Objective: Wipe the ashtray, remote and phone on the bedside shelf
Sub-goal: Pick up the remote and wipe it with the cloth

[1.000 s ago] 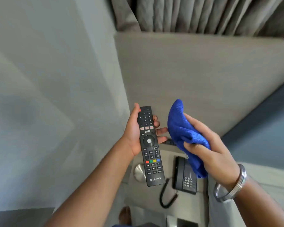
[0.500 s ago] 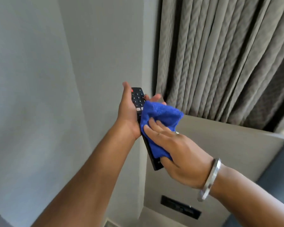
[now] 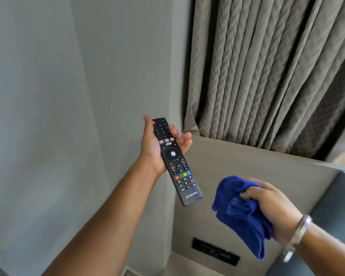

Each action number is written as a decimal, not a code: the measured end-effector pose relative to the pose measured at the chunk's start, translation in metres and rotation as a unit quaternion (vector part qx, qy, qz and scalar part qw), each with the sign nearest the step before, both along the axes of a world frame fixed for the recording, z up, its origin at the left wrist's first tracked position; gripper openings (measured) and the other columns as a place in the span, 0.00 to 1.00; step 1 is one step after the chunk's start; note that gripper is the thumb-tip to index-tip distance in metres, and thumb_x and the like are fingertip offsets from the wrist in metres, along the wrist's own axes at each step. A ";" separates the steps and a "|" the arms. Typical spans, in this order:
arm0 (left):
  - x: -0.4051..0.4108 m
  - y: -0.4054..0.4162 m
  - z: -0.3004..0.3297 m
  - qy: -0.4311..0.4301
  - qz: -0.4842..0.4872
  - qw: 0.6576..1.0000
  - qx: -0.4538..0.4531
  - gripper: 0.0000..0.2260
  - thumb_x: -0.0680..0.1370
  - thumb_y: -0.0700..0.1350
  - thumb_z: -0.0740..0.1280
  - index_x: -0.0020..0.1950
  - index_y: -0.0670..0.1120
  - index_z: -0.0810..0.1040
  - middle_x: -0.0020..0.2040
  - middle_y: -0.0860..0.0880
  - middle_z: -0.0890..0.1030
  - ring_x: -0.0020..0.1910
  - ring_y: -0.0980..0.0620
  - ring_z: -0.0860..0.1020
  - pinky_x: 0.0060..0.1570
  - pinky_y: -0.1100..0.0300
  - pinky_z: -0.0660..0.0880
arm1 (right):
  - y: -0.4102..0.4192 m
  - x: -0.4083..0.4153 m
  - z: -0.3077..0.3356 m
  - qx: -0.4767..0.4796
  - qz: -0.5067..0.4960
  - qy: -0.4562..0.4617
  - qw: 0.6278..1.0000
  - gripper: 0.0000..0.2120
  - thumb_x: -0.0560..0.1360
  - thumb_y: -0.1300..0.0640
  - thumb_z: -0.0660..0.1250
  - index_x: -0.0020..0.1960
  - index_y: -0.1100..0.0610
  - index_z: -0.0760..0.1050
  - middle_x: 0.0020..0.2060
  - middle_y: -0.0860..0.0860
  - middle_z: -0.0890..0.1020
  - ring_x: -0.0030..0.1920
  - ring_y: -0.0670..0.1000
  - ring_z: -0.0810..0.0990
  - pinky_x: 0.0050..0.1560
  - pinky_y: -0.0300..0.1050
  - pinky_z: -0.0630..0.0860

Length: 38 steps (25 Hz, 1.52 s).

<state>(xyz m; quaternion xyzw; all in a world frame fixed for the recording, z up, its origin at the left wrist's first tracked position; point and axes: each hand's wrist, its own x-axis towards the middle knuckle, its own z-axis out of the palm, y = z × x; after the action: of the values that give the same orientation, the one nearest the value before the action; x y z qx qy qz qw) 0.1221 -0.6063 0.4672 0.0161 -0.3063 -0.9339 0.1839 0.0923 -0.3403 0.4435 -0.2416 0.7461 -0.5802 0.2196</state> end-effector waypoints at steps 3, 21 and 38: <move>0.005 0.016 -0.006 0.024 -0.026 0.998 -0.046 0.32 0.72 0.74 0.57 0.39 0.44 0.76 0.34 0.48 0.77 0.46 0.39 0.84 0.51 0.45 0.80 | -0.002 0.002 0.014 -0.051 -0.040 0.051 0.997 0.23 0.71 0.67 0.61 0.59 0.46 0.80 0.46 0.51 0.86 0.45 0.53 0.83 0.46 0.48 0.81; 0.016 0.040 0.002 0.057 0.010 0.998 -0.038 0.28 0.75 0.71 0.59 0.43 0.46 0.75 0.29 0.51 0.73 0.40 0.43 0.84 0.47 0.49 0.82 | -0.018 0.018 0.006 -0.077 0.027 0.170 0.982 0.22 0.73 0.72 0.61 0.56 0.50 0.80 0.46 0.51 0.86 0.49 0.53 0.84 0.54 0.53 0.79; 0.025 0.075 -0.012 0.140 -0.040 0.986 -0.076 0.30 0.76 0.72 0.50 0.48 0.45 0.73 0.29 0.51 0.72 0.41 0.42 0.84 0.52 0.46 0.80 | -0.032 0.020 0.002 -0.009 0.107 0.129 0.986 0.22 0.72 0.46 0.70 0.43 0.68 0.77 0.40 0.72 0.80 0.37 0.72 0.78 0.38 0.69 0.76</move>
<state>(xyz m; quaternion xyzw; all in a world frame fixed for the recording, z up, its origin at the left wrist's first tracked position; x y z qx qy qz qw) 0.1473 -0.5312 0.4557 -0.1414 -0.3479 -0.9076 0.1879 0.1122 -0.3727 0.4458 -0.3946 0.7328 -0.5241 0.1805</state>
